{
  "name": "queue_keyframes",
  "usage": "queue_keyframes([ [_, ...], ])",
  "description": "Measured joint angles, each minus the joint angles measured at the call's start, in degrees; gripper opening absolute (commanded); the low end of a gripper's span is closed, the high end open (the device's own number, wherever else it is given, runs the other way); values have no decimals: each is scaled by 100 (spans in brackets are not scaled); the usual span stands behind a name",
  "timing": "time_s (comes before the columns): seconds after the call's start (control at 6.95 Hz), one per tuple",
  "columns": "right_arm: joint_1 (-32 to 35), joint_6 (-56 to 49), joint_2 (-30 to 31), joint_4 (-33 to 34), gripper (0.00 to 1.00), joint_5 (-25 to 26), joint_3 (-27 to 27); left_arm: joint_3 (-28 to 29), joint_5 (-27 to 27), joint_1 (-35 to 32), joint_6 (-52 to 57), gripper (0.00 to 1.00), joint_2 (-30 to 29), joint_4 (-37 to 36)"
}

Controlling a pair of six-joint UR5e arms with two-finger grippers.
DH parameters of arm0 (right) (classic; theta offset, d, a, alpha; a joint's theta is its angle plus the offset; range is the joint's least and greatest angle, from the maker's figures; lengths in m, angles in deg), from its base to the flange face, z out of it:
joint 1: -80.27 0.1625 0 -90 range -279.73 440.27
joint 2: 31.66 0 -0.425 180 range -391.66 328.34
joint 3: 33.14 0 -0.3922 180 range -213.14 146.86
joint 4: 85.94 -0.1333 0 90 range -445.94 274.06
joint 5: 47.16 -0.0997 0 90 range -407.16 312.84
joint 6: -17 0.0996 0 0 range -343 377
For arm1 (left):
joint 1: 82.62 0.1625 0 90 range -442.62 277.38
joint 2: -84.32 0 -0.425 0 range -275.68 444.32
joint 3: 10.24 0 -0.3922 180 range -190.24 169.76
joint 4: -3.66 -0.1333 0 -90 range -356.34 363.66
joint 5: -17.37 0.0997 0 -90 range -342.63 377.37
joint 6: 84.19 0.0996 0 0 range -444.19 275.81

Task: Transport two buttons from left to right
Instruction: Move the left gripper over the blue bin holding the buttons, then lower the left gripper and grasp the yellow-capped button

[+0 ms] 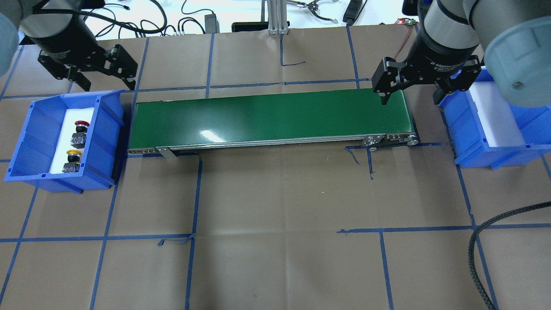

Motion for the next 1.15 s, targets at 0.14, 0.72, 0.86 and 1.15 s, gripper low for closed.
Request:
queue_keyframes([
  [0.14, 0, 2, 9, 1, 100, -2, -2, -9, -2, 541, 538, 100, -40, -16],
  [0.72, 0, 5, -20, 4, 100, -1, -14, -27, -7, 2141, 2200, 99, -427, -403],
  [0.86, 0, 4, -21, 3, 100, -1, -7, -38, -36, 2321, 2384, 99, -606, -537],
  [1.15, 0, 2, -4, 3, 100, 4, -19, -368, -62, 2434, 2492, 99, -761, -938],
])
